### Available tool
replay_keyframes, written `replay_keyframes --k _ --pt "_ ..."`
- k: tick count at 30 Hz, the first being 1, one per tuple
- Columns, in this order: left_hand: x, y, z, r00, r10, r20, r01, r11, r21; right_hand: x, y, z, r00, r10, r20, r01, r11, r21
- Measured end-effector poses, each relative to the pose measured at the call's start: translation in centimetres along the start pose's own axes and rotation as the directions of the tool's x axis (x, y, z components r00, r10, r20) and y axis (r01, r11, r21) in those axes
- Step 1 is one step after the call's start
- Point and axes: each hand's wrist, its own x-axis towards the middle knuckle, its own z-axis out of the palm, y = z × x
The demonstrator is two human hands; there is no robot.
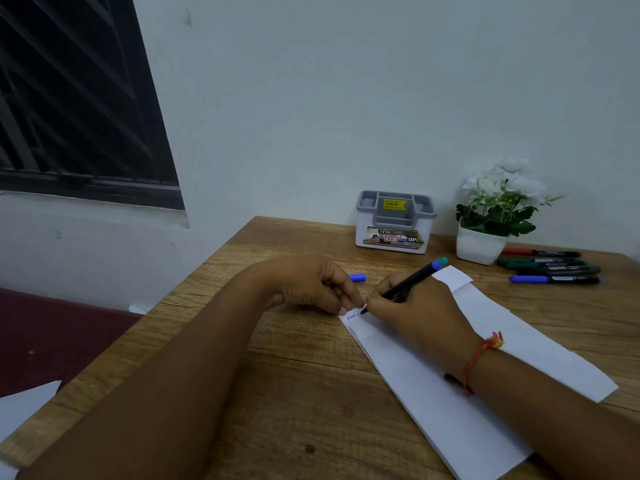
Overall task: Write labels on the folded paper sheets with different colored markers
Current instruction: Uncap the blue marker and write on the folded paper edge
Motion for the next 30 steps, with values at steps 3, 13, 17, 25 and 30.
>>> replay_keyframes --k 3,13,17,25,30 --pt "-0.01 0.04 0.07 1.000 0.004 0.005 -0.004 1.000 -0.002 -0.02 -0.02 -0.02 1.000 0.007 -0.006 -0.007 1.000 0.005" --pt "0.22 -0.24 -0.15 1.000 -0.003 0.016 0.003 1.000 0.005 0.13 0.06 0.02 1.000 0.022 -0.008 -0.022 1.000 0.000" --pt "0.23 -0.26 -0.18 1.000 -0.004 0.025 0.004 1.000 0.004 0.18 0.15 0.13 1.000 0.020 -0.021 -0.020 1.000 -0.013" --pt "0.31 -0.56 0.02 1.000 0.008 0.012 -0.008 1.000 -0.009 0.26 0.44 0.23 0.999 0.025 -0.039 -0.025 1.000 -0.010" --pt "0.38 -0.67 -0.06 1.000 0.015 0.008 -0.015 1.000 -0.016 0.22 0.50 0.14 0.999 0.018 -0.050 -0.018 1.000 -0.013"
